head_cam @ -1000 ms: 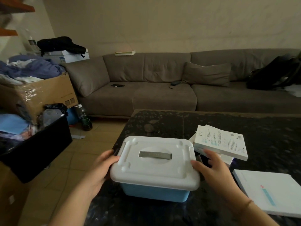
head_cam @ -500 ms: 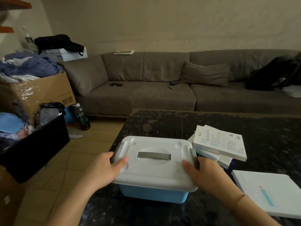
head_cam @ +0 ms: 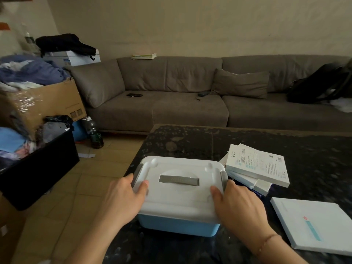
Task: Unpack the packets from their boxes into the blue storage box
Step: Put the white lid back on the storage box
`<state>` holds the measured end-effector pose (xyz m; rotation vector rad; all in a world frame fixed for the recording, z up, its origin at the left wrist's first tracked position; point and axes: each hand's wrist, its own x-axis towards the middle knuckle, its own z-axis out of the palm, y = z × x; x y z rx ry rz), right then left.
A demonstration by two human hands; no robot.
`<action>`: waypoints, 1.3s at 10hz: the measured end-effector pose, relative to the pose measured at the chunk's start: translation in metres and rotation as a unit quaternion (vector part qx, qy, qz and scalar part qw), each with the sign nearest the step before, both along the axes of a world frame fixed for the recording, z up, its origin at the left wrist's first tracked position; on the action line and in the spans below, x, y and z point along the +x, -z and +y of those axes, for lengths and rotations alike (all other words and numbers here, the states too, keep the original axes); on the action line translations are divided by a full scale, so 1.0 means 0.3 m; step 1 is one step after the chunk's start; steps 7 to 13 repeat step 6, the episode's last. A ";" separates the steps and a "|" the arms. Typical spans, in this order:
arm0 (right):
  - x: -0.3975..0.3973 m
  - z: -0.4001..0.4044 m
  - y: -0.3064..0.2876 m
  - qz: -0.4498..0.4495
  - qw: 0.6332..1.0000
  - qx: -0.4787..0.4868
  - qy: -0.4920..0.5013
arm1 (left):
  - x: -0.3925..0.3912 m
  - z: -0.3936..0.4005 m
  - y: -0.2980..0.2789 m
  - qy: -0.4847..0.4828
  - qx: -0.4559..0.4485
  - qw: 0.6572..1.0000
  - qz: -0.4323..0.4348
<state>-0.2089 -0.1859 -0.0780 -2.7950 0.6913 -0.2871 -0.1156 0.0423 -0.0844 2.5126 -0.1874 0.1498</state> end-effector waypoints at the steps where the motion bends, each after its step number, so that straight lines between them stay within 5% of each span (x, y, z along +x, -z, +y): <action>1: -0.008 -0.004 0.024 -0.017 1.000 0.025 0.006 | -0.009 -0.009 0.005 -0.012 -0.014 1.000 -0.009; 4: -0.104 0.011 0.032 -0.055 0.959 0.277 -0.036 | -0.073 0.006 0.047 0.000 -0.179 0.984 0.022; 6: -0.172 -0.090 -0.055 0.011 0.978 0.196 -0.069 | -0.125 0.008 0.088 -0.048 -0.239 0.968 0.056; 13: -0.172 -0.090 -0.055 0.011 0.978 0.196 -0.069 | -0.125 0.008 0.088 -0.048 -0.239 0.968 0.056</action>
